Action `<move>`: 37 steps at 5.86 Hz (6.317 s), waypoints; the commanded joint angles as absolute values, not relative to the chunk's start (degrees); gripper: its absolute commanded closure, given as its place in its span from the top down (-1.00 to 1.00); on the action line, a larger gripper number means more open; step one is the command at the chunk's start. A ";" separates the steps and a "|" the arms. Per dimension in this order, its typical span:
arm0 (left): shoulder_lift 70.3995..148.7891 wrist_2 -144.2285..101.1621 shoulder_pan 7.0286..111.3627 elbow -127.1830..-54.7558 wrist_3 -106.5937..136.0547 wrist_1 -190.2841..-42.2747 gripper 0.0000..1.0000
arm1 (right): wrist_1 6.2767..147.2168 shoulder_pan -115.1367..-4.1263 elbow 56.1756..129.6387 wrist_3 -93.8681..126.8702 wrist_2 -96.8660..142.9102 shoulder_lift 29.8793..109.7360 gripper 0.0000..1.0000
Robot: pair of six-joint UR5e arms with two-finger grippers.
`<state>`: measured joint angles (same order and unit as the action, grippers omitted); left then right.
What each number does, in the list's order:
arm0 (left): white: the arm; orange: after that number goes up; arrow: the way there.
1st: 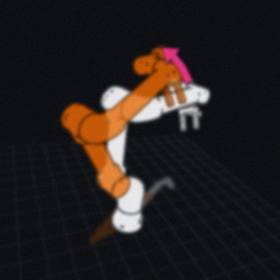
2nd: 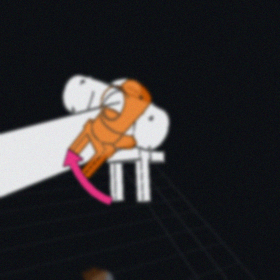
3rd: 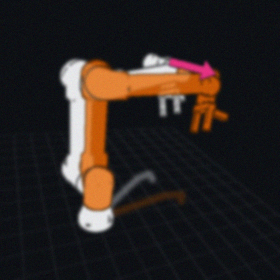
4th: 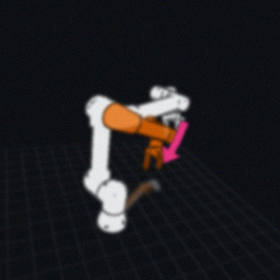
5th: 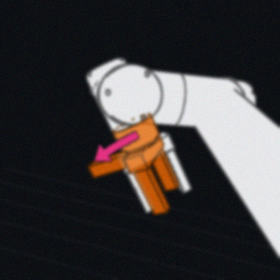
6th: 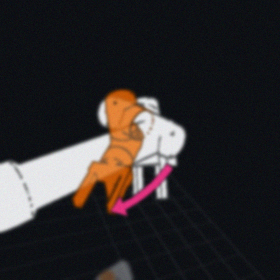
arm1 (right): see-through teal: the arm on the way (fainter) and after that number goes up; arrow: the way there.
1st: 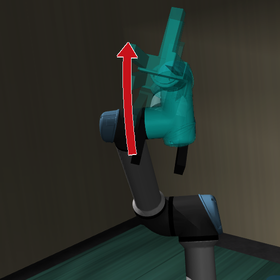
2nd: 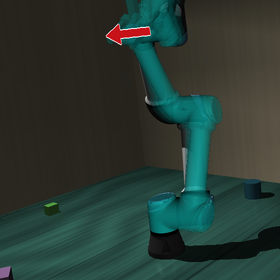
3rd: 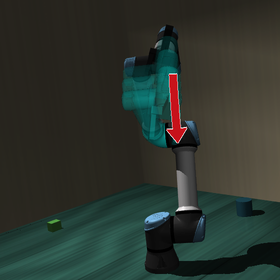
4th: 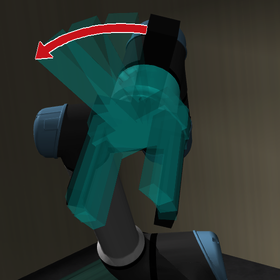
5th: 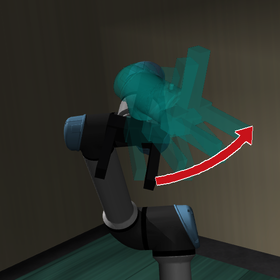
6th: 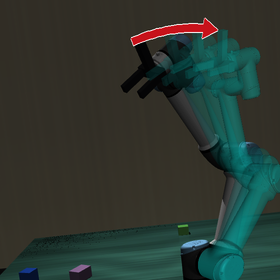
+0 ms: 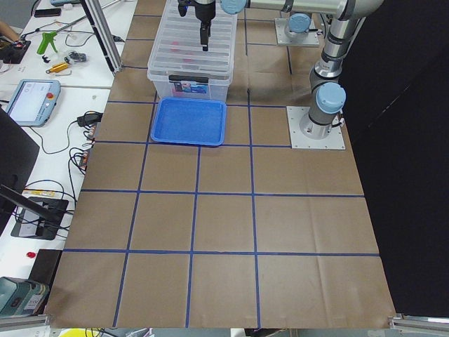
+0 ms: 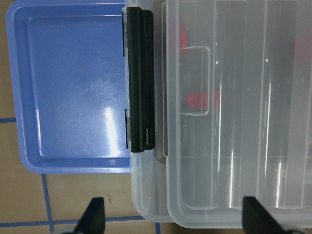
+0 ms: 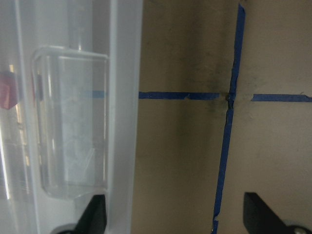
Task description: Place red block in blue tray from box
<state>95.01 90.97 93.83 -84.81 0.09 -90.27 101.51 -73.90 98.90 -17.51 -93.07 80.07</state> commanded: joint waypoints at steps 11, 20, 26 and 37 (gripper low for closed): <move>100.54 91.93 93.43 -85.17 -79.27 -88.59 0.96 | 107.93 -60.47 97.39 -41.13 -99.92 78.57 1.00; 116.17 86.77 99.14 -97.91 -81.91 -58.02 0.96 | 79.02 -78.34 79.80 -5.06 -92.66 84.29 1.00; 119.53 87.45 99.40 -98.18 -81.91 -55.73 -0.91 | 78.93 -87.63 80.77 5.36 -87.71 84.02 1.00; 103.15 87.19 77.52 -98.26 -107.15 -69.29 -0.89 | 79.98 -80.31 80.42 -3.29 -94.89 83.49 1.00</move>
<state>100.55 86.95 78.15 -98.00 -100.15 -71.71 79.94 -84.74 80.45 0.81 -92.66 83.41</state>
